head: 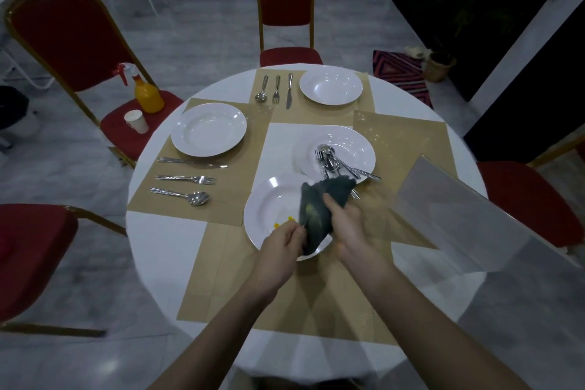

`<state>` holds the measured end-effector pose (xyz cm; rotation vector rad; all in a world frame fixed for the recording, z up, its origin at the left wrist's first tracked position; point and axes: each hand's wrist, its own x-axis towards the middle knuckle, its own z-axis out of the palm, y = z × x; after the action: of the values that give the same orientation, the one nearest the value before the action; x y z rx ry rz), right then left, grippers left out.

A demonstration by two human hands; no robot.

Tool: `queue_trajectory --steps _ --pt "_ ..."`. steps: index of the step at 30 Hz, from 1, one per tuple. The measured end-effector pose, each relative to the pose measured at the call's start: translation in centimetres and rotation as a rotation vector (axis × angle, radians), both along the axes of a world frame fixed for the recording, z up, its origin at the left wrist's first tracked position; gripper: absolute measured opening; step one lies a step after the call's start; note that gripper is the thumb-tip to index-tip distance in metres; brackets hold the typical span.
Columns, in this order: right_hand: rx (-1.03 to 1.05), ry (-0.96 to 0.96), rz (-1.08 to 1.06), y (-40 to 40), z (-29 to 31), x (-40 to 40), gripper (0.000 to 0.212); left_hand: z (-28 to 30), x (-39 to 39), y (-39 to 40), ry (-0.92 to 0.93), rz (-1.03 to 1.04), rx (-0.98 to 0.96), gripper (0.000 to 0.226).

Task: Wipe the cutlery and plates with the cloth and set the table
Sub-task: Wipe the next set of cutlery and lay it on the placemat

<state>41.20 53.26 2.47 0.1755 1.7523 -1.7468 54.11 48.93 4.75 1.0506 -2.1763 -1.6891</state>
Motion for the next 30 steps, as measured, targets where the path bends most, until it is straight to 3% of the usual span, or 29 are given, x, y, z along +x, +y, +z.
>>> queue_trajectory --steps 4,9,15,19,21,27,30 --pt "0.017 -0.039 -0.227 1.0 0.7 -3.9 0.023 -0.3 0.9 1.0 -0.047 -0.051 -0.017 0.027" --pt "-0.002 0.048 0.135 0.8 -0.7 2.4 0.016 -0.3 -0.1 0.3 0.000 0.040 0.051 0.027" --pt "0.065 -0.002 -0.177 1.8 -0.2 -2.4 0.028 -0.9 1.0 1.6 -0.045 -0.044 -0.008 0.028" --pt "0.057 0.157 0.034 1.4 0.0 0.9 0.023 -0.8 -0.6 1.4 -0.022 0.049 -0.014 0.029" --pt "0.031 0.124 0.158 1.8 -0.5 2.7 0.018 -1.0 -0.9 1.2 -0.024 0.080 -0.015 0.026" --pt "-0.014 0.001 -0.114 3.7 -0.7 -1.4 0.022 -1.6 0.5 3.3 -0.005 -0.035 -0.005 0.037" --pt "-0.026 0.042 0.050 4.1 -1.3 0.3 0.023 -1.9 -0.5 3.5 0.017 0.012 0.019 0.031"
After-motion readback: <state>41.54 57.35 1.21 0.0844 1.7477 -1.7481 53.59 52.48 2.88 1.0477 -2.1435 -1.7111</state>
